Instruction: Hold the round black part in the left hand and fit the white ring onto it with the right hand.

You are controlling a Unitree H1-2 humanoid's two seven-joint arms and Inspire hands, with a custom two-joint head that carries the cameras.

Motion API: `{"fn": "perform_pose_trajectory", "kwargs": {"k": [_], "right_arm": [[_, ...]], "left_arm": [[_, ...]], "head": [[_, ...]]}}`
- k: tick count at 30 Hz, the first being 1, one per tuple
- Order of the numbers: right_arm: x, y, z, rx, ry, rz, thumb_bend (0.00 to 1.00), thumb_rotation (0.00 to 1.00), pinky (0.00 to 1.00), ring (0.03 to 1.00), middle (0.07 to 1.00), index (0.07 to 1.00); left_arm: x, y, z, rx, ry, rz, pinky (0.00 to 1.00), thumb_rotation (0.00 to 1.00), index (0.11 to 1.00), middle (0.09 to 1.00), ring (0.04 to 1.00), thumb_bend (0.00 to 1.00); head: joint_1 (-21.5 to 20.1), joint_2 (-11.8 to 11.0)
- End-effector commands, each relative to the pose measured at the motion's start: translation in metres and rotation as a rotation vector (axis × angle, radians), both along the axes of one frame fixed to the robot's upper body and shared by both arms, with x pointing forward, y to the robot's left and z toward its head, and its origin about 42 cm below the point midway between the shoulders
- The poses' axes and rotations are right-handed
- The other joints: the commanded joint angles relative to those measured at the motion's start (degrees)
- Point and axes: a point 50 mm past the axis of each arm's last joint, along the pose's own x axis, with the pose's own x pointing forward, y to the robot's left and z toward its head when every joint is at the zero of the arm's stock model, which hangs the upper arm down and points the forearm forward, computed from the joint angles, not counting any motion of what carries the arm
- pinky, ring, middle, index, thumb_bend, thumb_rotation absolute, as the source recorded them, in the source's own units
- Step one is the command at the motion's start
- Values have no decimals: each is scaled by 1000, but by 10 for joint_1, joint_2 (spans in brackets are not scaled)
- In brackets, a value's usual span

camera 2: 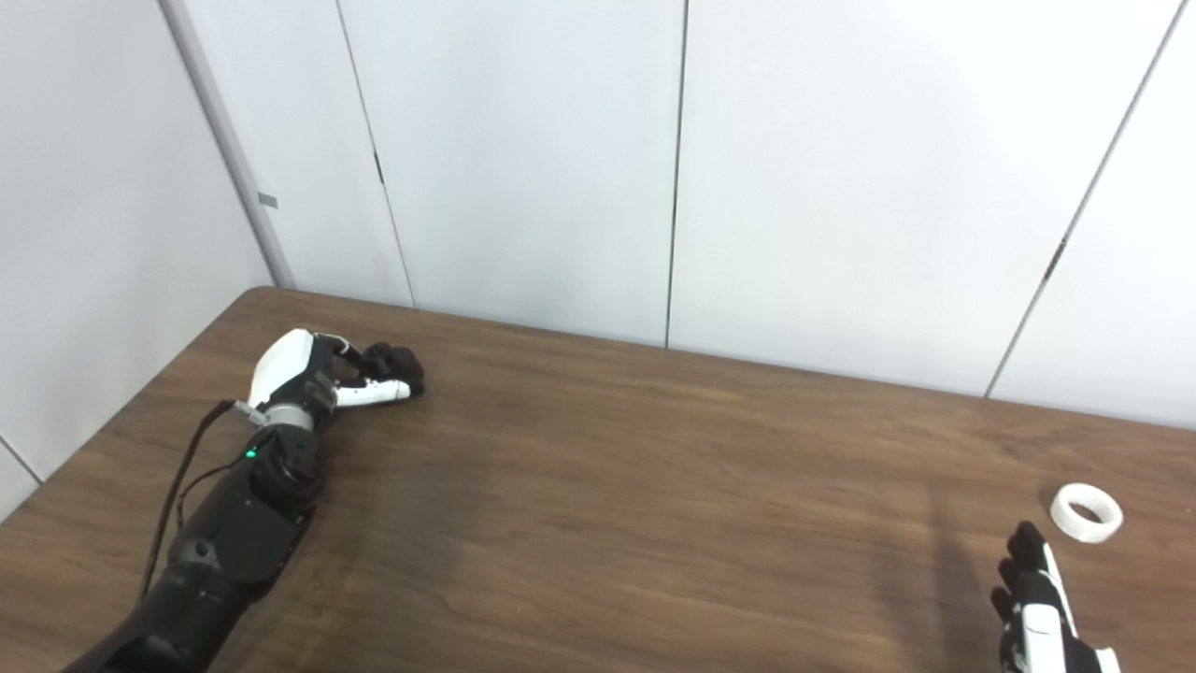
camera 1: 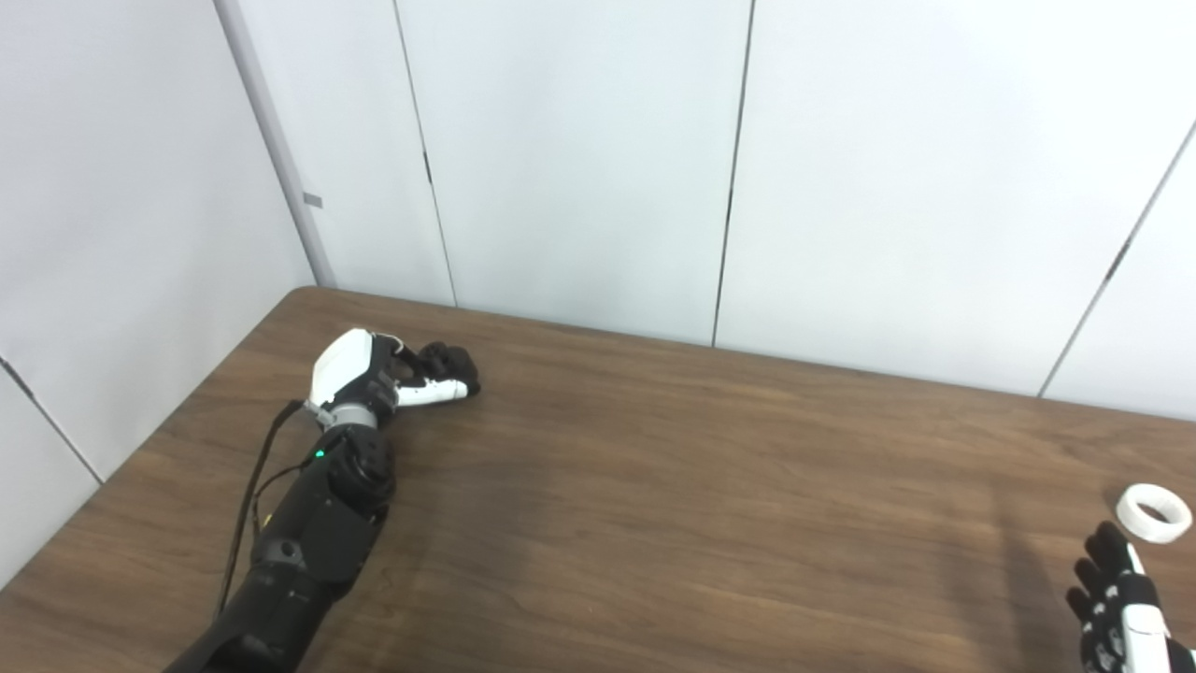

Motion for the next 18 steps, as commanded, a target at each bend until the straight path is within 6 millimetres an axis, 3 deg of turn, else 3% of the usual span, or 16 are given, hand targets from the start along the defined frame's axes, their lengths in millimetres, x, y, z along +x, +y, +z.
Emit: {"fn": "perform_pose_trajectory", "kwargs": {"k": [1, 7, 18], "right_arm": [[2, -3, 10, -22, -61, 9, 375, 1000, 1000, 1000, 1000, 1000], [2, -2, 11, -24, -60, 10, 379, 1000, 1000, 1000, 1000, 1000], [3, 2, 11, -21, -59, 7, 367, 1000, 1000, 1000, 990, 1000]], "left_arm": [[8, 6, 32, 67, -121, -14, 985, 46, 482, 810, 913, 523], [0, -2, 33, 80, -174, -48, 999, 46, 482, 815, 920, 524], [-32, -41, 40, 117, -245, -171, 1000, 46, 482, 820, 944, 523]], "head": [[1, 1], [-2, 2], [-15, 7]]}}
